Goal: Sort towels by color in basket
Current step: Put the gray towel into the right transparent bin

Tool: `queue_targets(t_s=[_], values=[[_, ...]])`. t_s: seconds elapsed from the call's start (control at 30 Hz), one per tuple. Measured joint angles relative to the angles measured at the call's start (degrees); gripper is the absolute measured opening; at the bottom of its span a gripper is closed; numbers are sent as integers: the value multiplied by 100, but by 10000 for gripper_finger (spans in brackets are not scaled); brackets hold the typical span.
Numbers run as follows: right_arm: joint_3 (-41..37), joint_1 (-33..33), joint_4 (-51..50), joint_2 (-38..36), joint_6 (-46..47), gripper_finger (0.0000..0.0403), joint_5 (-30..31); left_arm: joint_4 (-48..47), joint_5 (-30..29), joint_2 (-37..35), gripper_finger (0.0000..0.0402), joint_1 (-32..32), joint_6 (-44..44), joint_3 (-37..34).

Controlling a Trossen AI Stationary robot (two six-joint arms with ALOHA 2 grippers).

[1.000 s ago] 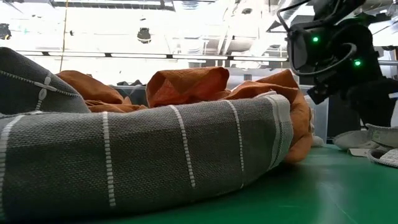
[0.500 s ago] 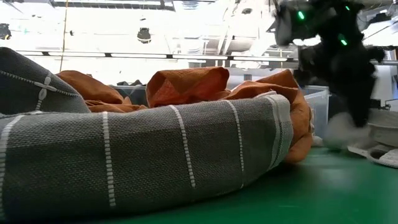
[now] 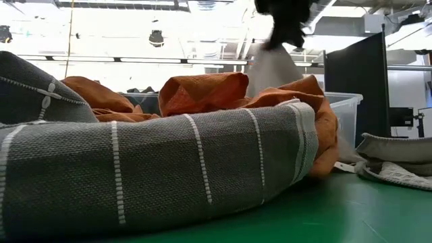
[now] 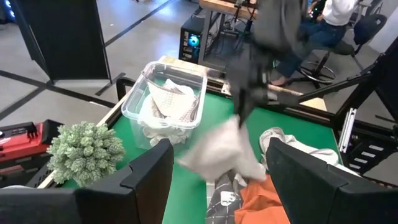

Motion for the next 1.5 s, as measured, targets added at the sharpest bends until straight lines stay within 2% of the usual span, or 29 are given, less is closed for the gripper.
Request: queue_targets(t_s=[0.23, 0.37, 0.47, 0.53, 0.6, 0.73, 0.8, 0.9, 1.03, 1.13, 1.33, 1.5], values=[[1813, -511, 762, -2, -1171, 20, 226, -13, 0, -27, 247, 0, -21, 0], [2797, -765, 642, -9, -1811, 20, 1235, -14, 0, -73, 247, 0, -87, 0], [3364, -905, -259, -9, -2314, 20, 2163, -74, -1, -110, 247, 1, -117, 0], [3553, -1008, -1035, -14, -2417, 20, 2561, -182, -38, -160, 247, 0, -157, 0], [3598, -1173, -1958, -14, -2236, 20, 2691, -228, -146, -214, 247, 2, -166, 2], [3595, -1554, -3790, 110, -1314, 20, 2763, -268, -320, -265, 247, 2, -168, 1], [3502, -1734, -3963, 177, -936, 20, 2875, -257, -386, -275, 247, 0, -166, 0], [3125, -1867, -3701, 140, -867, 20, 2725, -260, -481, -277, 247, 2, -155, 0], [2744, -1990, -3967, 380, -678, 20, 2676, -259, -517, -256, 247, 2, -149, 0], [2249, -2045, -3541, 544, -630, 21, 2500, -257, -513, -258, 247, 2, -161, 0], [1209, -2246, -1808, 788, -485, 25, 1325, -257, -506, -258, 247, 2, -221, 0], [422, -2436, 6, 875, -96, 25, -120, -261, -501, -258, 247, 2, -232, 0]])
